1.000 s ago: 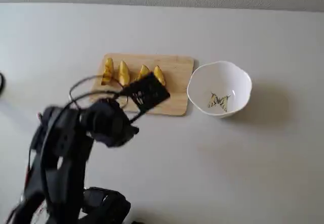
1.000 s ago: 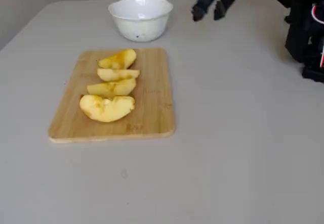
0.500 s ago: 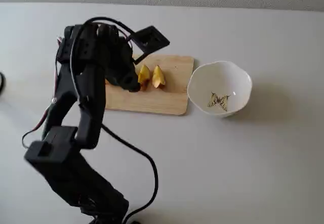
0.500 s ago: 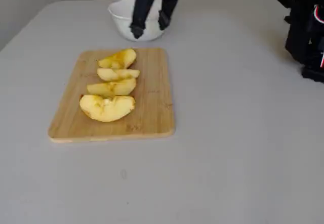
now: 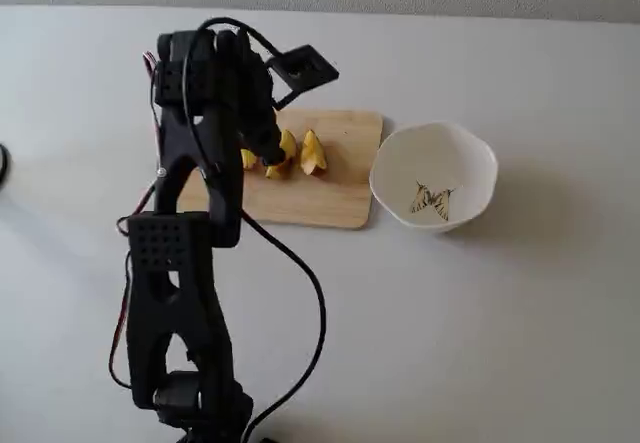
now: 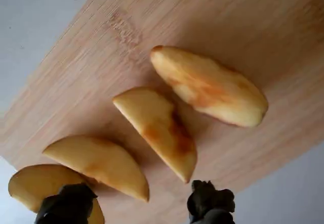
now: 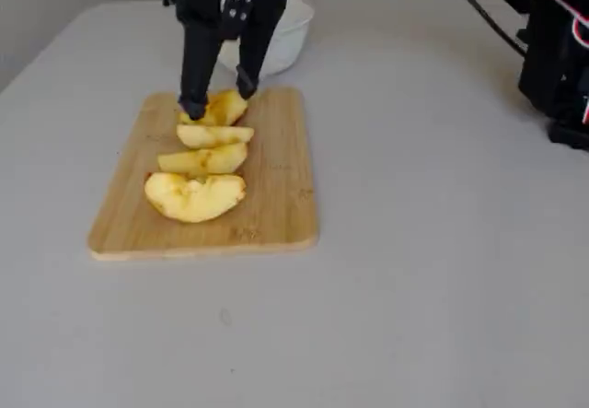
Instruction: Pick up the second from the right apple slice from the cutting board and place it into the bowl
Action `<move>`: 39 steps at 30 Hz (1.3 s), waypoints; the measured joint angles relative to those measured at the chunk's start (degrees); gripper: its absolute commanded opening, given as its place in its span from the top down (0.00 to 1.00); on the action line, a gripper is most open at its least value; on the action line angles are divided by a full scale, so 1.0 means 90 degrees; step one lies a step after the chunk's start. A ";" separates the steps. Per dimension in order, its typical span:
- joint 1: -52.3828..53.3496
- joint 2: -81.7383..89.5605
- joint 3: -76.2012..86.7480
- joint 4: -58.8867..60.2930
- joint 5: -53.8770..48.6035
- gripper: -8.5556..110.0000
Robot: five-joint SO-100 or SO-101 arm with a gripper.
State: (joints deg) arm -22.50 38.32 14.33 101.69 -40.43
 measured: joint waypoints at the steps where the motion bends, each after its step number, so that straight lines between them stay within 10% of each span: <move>1: 0.0000 -0.0146 -0.0166 0.0000 -0.0010 0.71; 39: -0.0039 -0.1787 -0.1904 0.0010 0.0352 0.93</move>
State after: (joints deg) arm -22.85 22.24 -2.81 101.78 -37.27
